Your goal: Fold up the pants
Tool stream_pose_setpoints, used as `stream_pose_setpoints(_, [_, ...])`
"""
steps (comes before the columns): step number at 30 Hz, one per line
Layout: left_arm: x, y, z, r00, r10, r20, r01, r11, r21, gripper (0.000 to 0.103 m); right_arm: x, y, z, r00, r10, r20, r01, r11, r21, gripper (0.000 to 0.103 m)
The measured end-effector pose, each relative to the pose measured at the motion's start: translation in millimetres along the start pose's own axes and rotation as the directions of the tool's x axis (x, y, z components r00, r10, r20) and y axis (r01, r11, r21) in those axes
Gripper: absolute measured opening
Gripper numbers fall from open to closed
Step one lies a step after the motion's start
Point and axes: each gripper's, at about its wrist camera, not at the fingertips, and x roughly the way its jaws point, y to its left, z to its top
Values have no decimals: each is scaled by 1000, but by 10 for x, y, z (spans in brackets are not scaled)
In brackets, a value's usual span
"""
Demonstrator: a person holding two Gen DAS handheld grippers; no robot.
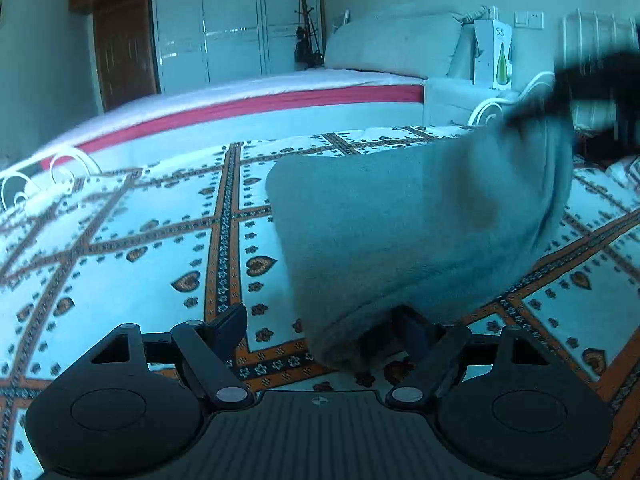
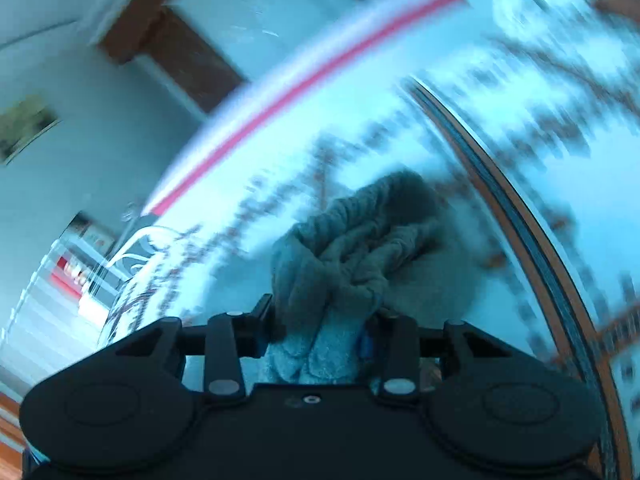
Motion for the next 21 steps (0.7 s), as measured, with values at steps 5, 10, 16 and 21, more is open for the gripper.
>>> stream_pose_setpoints(5, [-65, 203, 32, 990, 119, 74, -109, 986, -129, 80, -277, 282, 165, 974, 197, 115, -194, 980, -33, 30])
stream_pose_setpoints(10, [-22, 338, -14, 991, 125, 36, -115, 973, -201, 81, 61, -332, -38, 1000, -1, -18, 2, 998, 63, 30])
stream_pose_setpoints(16, [40, 370, -113, 993, 115, -8, -113, 963, -245, 81, 162, -554, -124, 988, 6, -157, 20, 986, 165, 49])
stream_pose_setpoints(21, [16, 340, -127, 993, 117, -4, -115, 969, -219, 81, -77, -724, -251, 985, 63, -163, -1, 935, 356, 50])
